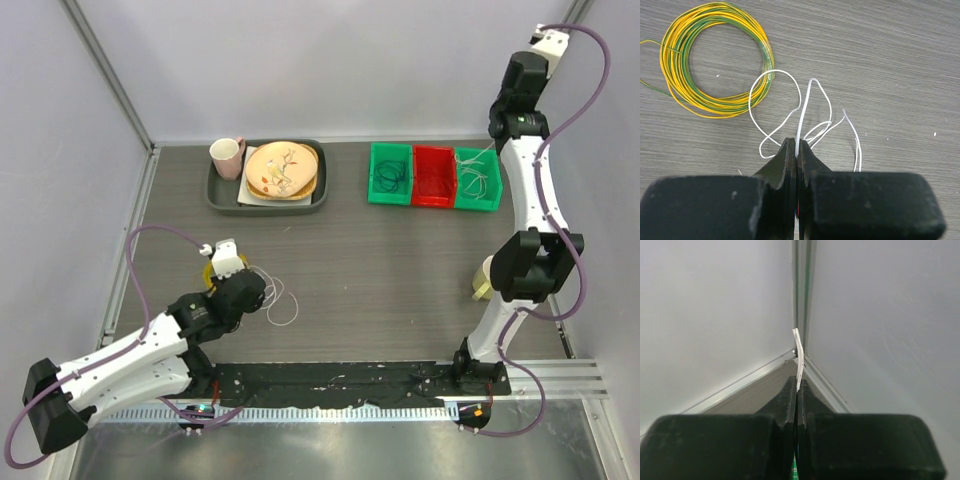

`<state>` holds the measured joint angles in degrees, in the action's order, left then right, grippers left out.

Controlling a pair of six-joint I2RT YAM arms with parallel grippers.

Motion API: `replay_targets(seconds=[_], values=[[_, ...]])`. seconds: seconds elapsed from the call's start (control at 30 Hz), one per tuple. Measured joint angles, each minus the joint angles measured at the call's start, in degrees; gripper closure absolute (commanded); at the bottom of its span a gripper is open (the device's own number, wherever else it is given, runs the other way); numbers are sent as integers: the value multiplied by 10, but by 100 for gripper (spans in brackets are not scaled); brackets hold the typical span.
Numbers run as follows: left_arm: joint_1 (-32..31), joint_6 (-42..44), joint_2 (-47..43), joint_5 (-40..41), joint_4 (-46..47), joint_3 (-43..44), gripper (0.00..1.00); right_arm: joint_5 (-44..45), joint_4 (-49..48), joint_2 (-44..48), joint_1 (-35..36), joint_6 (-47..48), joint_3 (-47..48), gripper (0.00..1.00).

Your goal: Untangle the cables

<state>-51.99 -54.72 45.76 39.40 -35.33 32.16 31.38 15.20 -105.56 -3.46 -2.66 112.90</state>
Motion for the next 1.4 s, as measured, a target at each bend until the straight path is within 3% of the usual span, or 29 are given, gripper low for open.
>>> replay_targets(seconds=[0.3, 0.93, 1.4], values=[[0, 12, -6, 0, 13, -9, 100, -35, -1, -61, -53, 4, 6, 99], [0, 14, 16, 0, 24, -12, 100, -74, 64, -186, -54, -50, 6, 99], [0, 14, 16, 0, 26, -12, 100, -158, 128, -247, -70, -82, 19, 95]])
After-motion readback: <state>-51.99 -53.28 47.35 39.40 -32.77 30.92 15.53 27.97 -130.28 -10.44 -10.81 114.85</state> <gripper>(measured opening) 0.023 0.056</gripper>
